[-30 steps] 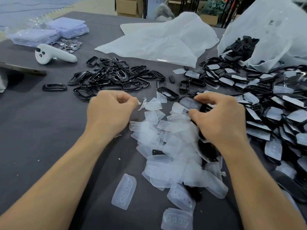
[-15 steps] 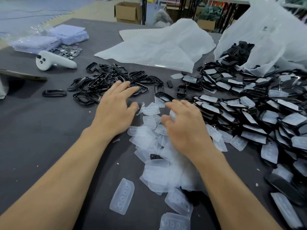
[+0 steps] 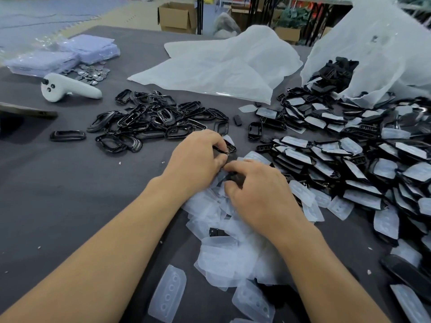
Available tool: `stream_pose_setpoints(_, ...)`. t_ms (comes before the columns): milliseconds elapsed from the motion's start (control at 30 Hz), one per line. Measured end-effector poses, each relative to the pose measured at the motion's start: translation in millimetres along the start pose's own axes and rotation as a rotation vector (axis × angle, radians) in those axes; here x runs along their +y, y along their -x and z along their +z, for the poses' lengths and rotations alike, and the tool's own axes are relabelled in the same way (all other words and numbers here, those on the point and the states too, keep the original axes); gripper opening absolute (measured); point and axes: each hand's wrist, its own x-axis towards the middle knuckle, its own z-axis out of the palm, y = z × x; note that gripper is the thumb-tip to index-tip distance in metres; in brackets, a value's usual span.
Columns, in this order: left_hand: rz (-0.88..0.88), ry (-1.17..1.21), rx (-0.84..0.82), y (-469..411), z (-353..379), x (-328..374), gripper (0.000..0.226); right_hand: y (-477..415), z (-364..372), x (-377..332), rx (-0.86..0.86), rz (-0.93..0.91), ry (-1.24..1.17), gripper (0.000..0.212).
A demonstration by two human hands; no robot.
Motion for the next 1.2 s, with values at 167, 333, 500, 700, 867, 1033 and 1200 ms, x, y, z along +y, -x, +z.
stream_pose_setpoints(167,-0.113,0.209,0.232,7.6,-5.1,6.3,0.007,3.1,-1.5,0.5,0.014,0.016,-0.057,0.027)
stream_pose_setpoints(333,-0.25,0.509,0.494,23.4,-23.7,11.8,0.014,2.3,0.8,3.2,0.046,0.028,-0.162,0.014)
stream_pose_setpoints(500,-0.303,0.566,0.625,38.0,-45.1,20.9,0.014,0.6,-18.2,6.8,0.342,0.114,-0.443,0.02)
stream_pose_setpoints(700,-0.29,0.4,0.605,64.0,-54.8,30.0,0.013,6.8,-55.2,27.9,0.352,0.207,-0.288,0.028)
stream_pose_setpoints(867,-0.284,0.121,0.429,92.0,-39.9,49.0,0.019,10.8,-62.1,24.7,0.065,0.208,-0.005,0.01)
stream_pose_setpoints(1033,-0.289,0.144,0.368,97.5,-39.6,51.3,0.021,22.6,-75.1,7.7,-0.144,0.117,-0.028,0.01)
stream_pose_setpoints(1200,-0.383,0.11,0.348,101.1,-45.7,39.2,0.015,41.1,-41.3,-38.3,-0.34,-0.087,-0.061,0.008)
